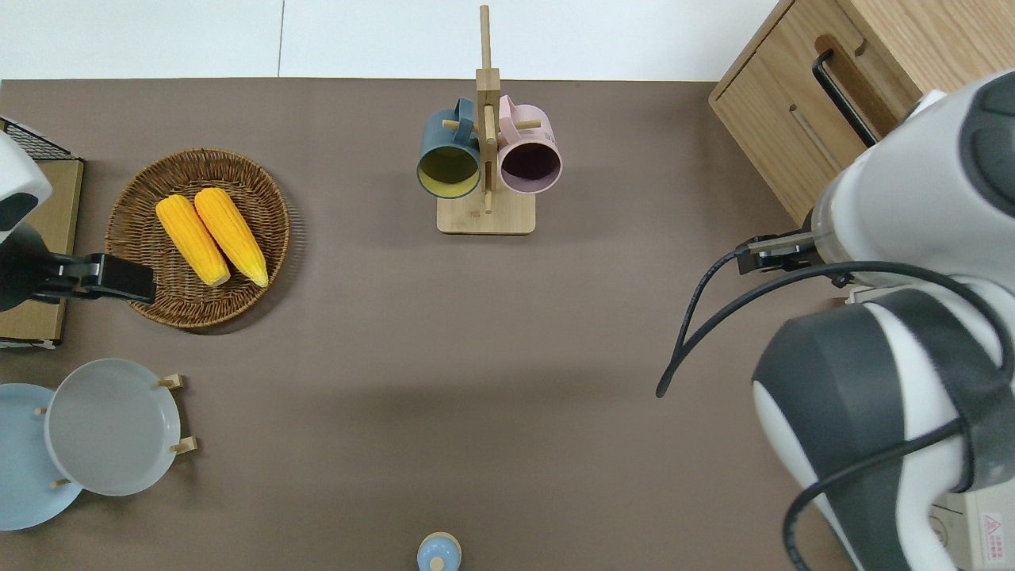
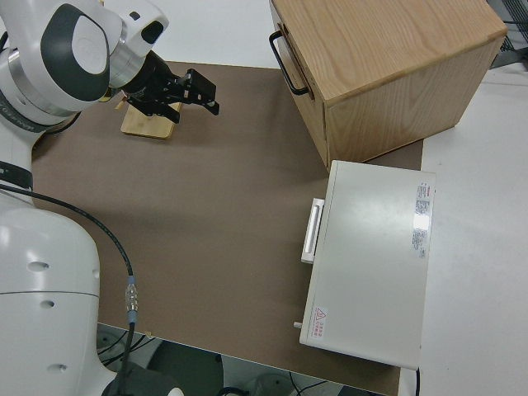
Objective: Slide drawer open with right arm
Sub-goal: 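Raise the right arm and move the right gripper toward the drawer handle, then grasp the black drawer handle with the right gripper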
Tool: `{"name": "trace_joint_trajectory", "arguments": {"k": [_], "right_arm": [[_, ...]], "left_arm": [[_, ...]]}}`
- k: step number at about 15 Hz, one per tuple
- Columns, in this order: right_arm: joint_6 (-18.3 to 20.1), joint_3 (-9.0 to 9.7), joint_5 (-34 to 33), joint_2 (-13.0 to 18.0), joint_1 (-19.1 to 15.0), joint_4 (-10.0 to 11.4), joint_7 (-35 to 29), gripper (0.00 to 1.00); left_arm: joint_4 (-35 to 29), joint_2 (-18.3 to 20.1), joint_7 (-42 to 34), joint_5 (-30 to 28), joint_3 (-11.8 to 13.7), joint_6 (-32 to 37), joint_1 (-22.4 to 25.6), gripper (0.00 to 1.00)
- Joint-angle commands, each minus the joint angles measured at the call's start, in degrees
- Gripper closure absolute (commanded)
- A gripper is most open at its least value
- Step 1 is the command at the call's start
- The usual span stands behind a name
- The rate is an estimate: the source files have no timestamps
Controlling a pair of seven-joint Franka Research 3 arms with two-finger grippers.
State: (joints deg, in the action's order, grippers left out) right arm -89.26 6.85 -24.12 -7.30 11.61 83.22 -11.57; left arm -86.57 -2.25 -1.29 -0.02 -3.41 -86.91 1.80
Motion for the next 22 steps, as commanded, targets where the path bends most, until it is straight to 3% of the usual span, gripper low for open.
{"name": "trace_joint_trajectory", "arguments": {"k": [1,4,7,11,16,22], "right_arm": [[0.7,-0.09,-10.1,-2.0,3.9,0.2,0.9,0.019],[0.0,0.0,-17.6,-3.8,6.2,0.9,0.6,0.017],[-0.8,0.09,-26.9,-5.2,8.1,3.0,0.2,0.017],[-4.8,0.09,-37.8,-6.8,8.7,6.1,0.1,0.019],[-8.5,0.09,-53.1,-9.8,7.6,10.2,-4.3,0.019],[-10.5,0.09,-64.3,-14.8,4.3,10.6,-7.9,0.019]], "left_arm": [[1.4,-0.7,-0.6,1.0,-0.4,1.1,0.2,0.01],[1.5,-0.7,-0.6,1.0,-0.4,1.1,0.2,0.01],[1.5,-0.7,-0.6,1.0,-0.4,1.1,0.2,0.01],[1.4,-0.7,-0.6,1.0,-0.4,1.1,0.2,0.01],[1.5,-0.7,-0.6,1.0,-0.4,1.1,0.2,0.01],[1.4,-0.7,-0.6,1.0,-0.4,1.1,0.2,0.01]]}}
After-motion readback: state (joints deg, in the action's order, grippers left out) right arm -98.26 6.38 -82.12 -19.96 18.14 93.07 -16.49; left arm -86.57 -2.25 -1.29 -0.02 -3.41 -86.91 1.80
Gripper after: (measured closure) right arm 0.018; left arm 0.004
